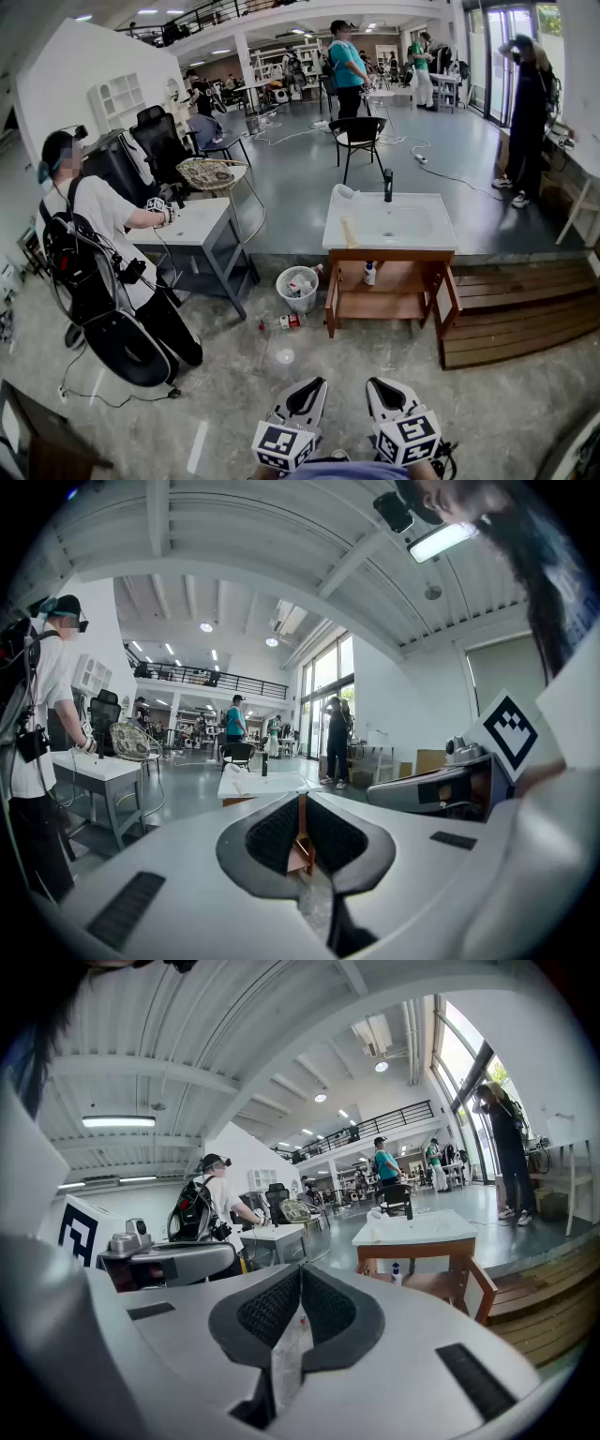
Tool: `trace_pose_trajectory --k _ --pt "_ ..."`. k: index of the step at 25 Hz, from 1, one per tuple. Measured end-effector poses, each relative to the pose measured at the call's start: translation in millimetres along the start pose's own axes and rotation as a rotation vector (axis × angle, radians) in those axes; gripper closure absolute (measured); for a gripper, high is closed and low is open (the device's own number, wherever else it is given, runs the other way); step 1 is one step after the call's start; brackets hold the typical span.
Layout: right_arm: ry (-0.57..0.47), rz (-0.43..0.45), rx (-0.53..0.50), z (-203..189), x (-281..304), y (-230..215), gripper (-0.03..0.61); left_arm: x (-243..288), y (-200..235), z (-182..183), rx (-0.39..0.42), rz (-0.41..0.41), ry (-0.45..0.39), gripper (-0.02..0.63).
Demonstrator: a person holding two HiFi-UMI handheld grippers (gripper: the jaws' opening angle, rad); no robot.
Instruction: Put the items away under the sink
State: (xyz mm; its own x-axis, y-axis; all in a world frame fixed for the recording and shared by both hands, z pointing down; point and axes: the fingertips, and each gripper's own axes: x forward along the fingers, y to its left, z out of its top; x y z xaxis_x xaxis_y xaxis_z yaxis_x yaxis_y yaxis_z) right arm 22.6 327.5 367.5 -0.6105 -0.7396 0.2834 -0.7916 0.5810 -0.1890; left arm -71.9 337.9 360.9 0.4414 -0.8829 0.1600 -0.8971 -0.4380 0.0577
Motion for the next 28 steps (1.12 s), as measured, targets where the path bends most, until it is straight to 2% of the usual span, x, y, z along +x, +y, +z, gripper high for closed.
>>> trace_pose_trajectory --k 5,13,21,28 --pt "-0.006 -0.012 -0.002 5 -12 13 0.557 -17 -3 7 -0.008 -0.002 -0.008 0.595" --pt "0.006 -0.045 0.007 -4 -8 -5 0.557 -2 -1 0 -0.039 -0.022 -0.008 0.595" --pt "0.073 -0.062 0.012 -11 -7 -14 0.557 8 -3 -4 -0.081 -0.042 0.008 0.595" --pt "0.108 -0.067 0.008 -10 26 -42 0.557 35 13 -12 -0.116 -0.037 0.013 0.595"
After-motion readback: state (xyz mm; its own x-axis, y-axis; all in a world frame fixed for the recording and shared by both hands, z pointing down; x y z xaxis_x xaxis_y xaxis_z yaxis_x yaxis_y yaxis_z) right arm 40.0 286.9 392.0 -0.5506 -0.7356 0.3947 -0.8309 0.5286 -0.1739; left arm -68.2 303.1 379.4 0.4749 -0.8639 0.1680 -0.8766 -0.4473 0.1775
